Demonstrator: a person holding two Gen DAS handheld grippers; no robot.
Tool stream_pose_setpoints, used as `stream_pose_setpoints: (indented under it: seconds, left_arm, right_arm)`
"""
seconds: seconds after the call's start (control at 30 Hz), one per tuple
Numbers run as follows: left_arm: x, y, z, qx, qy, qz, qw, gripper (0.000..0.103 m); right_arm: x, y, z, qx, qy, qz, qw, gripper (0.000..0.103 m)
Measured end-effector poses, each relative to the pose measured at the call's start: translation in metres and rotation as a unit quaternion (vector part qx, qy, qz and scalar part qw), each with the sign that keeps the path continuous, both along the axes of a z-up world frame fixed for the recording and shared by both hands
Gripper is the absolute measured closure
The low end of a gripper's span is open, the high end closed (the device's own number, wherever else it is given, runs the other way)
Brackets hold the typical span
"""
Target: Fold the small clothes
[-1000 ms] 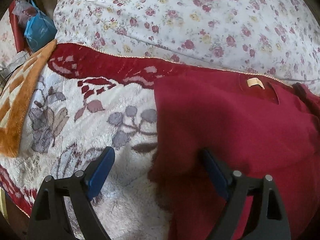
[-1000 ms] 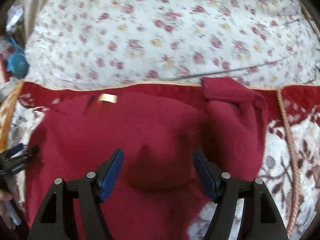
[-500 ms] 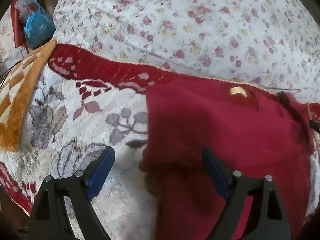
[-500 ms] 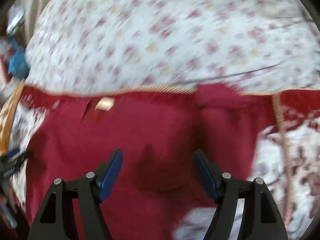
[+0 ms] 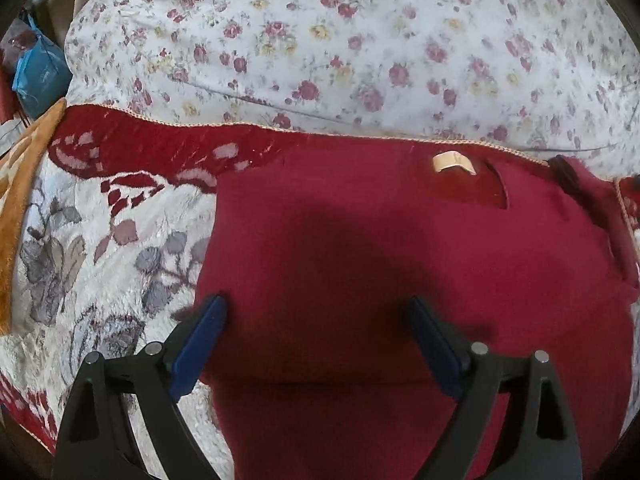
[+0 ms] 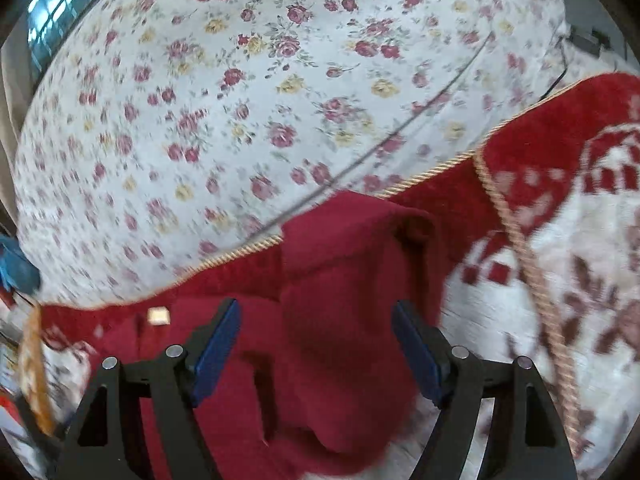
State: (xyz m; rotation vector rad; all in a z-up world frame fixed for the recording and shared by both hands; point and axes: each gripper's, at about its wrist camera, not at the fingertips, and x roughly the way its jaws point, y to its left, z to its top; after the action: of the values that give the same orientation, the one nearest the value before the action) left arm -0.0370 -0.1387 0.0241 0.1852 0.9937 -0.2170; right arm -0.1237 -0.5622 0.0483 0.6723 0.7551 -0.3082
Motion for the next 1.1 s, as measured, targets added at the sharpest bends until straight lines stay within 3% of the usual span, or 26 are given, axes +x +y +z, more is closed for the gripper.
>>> stream_pose_setpoints:
  seconds: [0.17, 0.27, 0.37, 0.43, 0.5, 0.63, 0.77, 0.83, 0.97, 1.1]
  left_arm:
    - [0.002, 0.009, 0.005, -0.026, 0.002, 0.004, 0.9997, 0.012]
    - [0.005, 0.009, 0.003, -0.023, 0.005, 0.003, 0.9997, 0.012]
    - [0.006, 0.008, 0.001, -0.018, 0.005, 0.002, 0.9998, 0.012]
    - [0.008, 0.008, 0.0, -0.014, 0.006, 0.001, 0.9999, 0.012]
    - [0.009, 0.009, 0.001, -0.011, 0.006, 0.0, 0.9999, 0.012]
    - [0.01, 0.018, 0.009, -0.024, -0.003, 0.012, 0.9996, 0.012]
    - [0.008, 0.036, 0.023, -0.048, -0.015, 0.031, 0.9983, 0.012]
    - [0.008, 0.048, 0.031, -0.066, -0.021, 0.044, 0.9966, 0.012]
    - [0.009, 0.074, 0.042, -0.099, -0.03, 0.074, 0.9919, 0.012]
    - [0.009, 0.095, 0.05, -0.129, -0.037, 0.097, 0.9862, 0.012]
  right_arm:
    - [0.036, -0.031, -0.032, 0.097, 0.007, -0.026, 0.995, 0.021]
    - [0.05, -0.043, -0.056, 0.169, -0.002, -0.042, 0.985, 0.026]
    - [0.064, -0.047, -0.069, 0.177, -0.01, -0.047, 0.983, 0.046]
    - [0.073, -0.046, -0.077, 0.163, 0.013, -0.045, 0.986, 0.086]
    - [0.072, -0.043, -0.073, 0.152, 0.013, -0.041, 0.987, 0.092]
    - [0.057, -0.029, -0.034, 0.125, -0.026, 0.004, 0.992, 0.093]
    - [0.032, 0.005, 0.036, 0.098, -0.077, 0.089, 0.988, 0.093]
    - [0.016, 0.031, 0.075, 0.096, -0.116, 0.135, 0.979, 0.093]
    - [0.004, 0.088, 0.123, 0.094, -0.152, 0.21, 0.961, 0.093]
    - [0.016, 0.152, 0.129, 0.101, -0.15, 0.264, 0.947, 0.093]
